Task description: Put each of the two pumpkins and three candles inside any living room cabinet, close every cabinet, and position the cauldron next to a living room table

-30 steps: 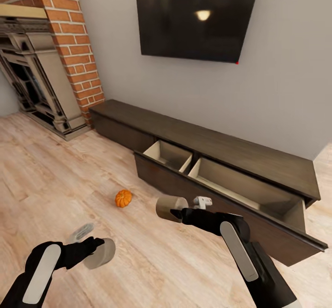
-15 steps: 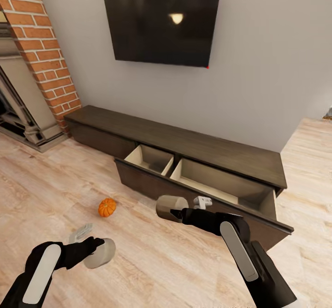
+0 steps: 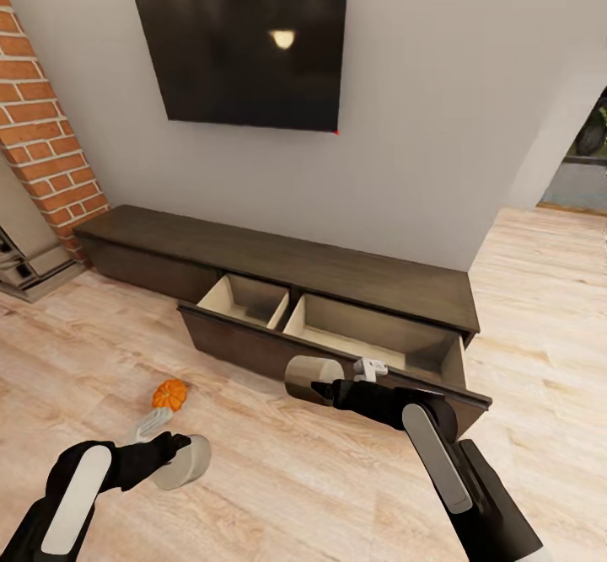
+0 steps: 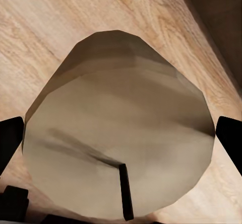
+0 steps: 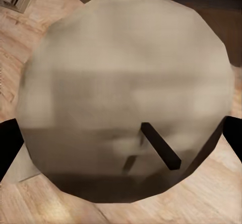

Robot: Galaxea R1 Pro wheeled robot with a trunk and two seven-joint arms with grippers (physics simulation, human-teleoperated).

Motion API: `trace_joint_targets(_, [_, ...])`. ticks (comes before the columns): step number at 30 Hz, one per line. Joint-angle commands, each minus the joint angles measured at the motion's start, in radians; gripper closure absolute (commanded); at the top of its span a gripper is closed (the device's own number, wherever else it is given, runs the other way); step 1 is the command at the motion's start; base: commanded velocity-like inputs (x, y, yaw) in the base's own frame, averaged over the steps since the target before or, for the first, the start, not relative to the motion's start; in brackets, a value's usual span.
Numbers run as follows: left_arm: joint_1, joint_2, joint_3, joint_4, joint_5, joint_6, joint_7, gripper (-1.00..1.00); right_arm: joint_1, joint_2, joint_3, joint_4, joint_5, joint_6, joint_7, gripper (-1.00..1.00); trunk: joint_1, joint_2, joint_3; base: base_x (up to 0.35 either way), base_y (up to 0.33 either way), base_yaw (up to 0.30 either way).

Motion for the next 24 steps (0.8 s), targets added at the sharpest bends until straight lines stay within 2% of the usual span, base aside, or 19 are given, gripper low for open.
trace_joint_targets(1, [0.0, 0.0, 0.0, 0.0, 0.001, 0.0, 0.0, 1.0, 0.0, 0.0, 0.0, 0.0, 0.001, 0.0, 0.0, 1.0, -0.004, 0.007, 0.003, 0.0, 0.0, -0.042])
trace_joint_targets(18, [0.0, 0.0, 0.0, 0.0, 0.002, 0.0, 0.0, 1.0, 0.0, 0.0, -0.001, -0.002, 0.002, -0.006, -0.002, 1.0, -0.069, 0.126, 0.057, 0.0, 0.0, -0.004])
trace_joint_targets(24, [0.0, 0.0, 0.006, -0.001, 0.002, 0.0, 0.0, 1.0, 0.0, 0.011, -0.003, -0.002, 0.004, -0.005, -0.003, 1.0, -0.092, 0.168, 0.075, 0.0, 0.0, 0.0])
